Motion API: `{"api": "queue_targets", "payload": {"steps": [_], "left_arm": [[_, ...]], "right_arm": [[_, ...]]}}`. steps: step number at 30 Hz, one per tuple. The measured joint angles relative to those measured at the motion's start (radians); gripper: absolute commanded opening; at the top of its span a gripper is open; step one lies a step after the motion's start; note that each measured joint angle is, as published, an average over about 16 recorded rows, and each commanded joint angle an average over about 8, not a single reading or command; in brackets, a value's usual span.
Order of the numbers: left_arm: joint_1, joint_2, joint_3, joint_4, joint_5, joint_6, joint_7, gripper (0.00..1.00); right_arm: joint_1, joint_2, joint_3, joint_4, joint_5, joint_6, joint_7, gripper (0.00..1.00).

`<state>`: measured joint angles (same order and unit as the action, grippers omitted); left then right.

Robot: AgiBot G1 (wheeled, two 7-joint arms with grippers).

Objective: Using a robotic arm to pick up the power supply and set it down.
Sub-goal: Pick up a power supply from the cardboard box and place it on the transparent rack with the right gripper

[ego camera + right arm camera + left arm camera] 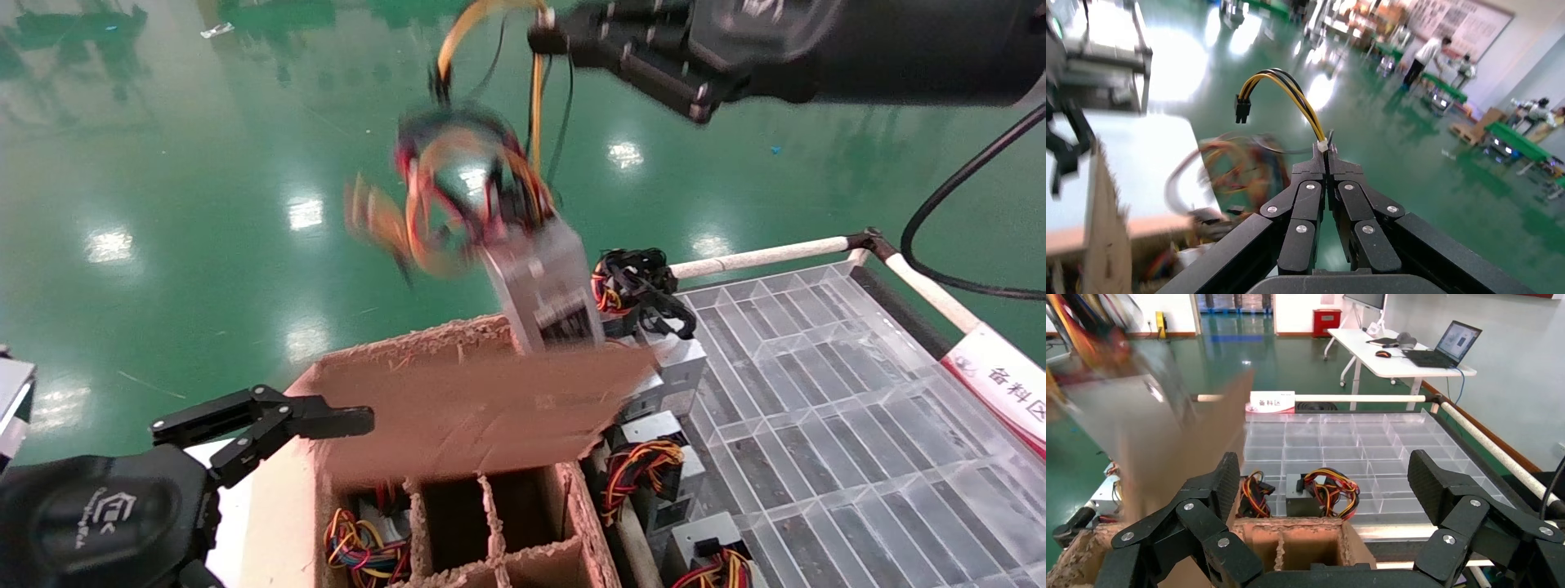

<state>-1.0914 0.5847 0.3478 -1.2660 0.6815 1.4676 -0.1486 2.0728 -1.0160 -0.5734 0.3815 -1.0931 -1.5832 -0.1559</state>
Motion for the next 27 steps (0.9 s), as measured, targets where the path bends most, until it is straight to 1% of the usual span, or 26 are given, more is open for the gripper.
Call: {"api": "queue_targets", "payload": {"steps": [4, 9, 18, 27], "left_arm": [[0.0, 0.0, 0.0, 0.0, 0.0, 0.0, 0.0, 1.0], [0.0, 0.0, 0.0, 0.0, 0.0, 0.0, 0.0, 1.0], [0.0, 0.0, 0.0, 0.0, 0.0, 0.0, 0.0, 1.0], [0.0, 0.0, 0.0, 0.0, 0.0, 0.0, 0.0, 1.0]], "right_arm": [[-0.012, 0.028, 0.005, 0.025, 0.04, 0.004, 0.022, 0.0], [-0.012, 0.067, 0.0, 0.047, 0.064, 0.005, 0.037, 0.0], [0.011, 0.175, -0.038, 0.065, 0.056, 0.001, 0.04, 0.0], [0.026, 0.299, -0.105, 0.076, 0.039, -0.005, 0.038, 0.0]]}}
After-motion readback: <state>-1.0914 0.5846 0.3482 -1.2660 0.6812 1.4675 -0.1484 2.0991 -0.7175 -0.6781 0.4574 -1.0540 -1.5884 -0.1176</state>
